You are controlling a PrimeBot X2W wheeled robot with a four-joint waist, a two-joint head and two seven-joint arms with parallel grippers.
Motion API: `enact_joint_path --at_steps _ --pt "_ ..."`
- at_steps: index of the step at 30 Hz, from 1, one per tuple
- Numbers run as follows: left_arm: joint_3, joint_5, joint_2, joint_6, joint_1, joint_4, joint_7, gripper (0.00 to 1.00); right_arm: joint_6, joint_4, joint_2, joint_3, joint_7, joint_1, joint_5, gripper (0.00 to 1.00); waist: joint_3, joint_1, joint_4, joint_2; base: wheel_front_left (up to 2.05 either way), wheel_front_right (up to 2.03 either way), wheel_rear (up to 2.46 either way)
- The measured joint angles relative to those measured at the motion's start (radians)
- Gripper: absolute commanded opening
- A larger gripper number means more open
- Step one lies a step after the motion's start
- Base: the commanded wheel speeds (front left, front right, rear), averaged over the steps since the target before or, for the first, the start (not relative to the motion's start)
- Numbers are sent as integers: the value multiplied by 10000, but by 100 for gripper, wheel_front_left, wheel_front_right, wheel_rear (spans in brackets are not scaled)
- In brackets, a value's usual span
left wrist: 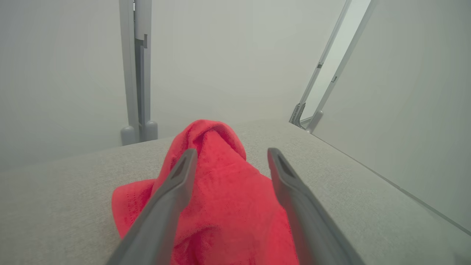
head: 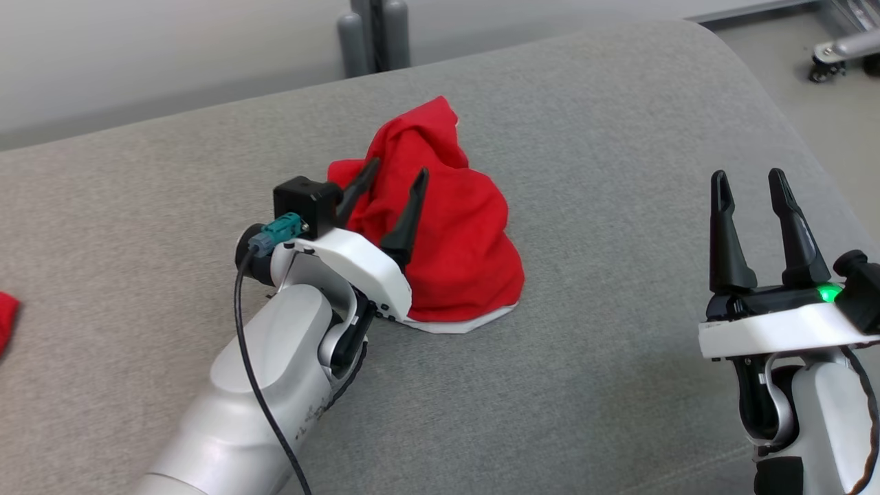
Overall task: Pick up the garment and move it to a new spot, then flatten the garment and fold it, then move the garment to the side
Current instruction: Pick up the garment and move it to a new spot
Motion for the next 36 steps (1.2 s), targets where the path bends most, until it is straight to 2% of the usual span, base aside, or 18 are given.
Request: enact_joint_path --at_steps 6,11,21,26,36 --pt "1331 980 136 180 464 -903 -2 100 0 -238 6 138 0 234 -320 100 -402 -1 645 0 0 0 0" --pt "2063 3225 934 669 1610 -2477 -13 100 2 -817 19 355 0 471 -901 100 -757 -1 1267 0 0 0 0" --pt "3860 4913 692 704 4803 -4955 -13 100 2 -1244 -359 675 0 1197 -1239 100 -1397 0 2461 0 0 0 0" --pt "4663 5020 215 646 6062 -5802 -13 100 2 -1147 -364 779 -2 1463 -1266 100 -1615 0 2809 0 0 0 0" --pt "5526 5070 25 568 6903 -6892 -13 100 2 -740 -274 548 0 1733 -1298 100 -1708 0 3036 0 0 0 0"
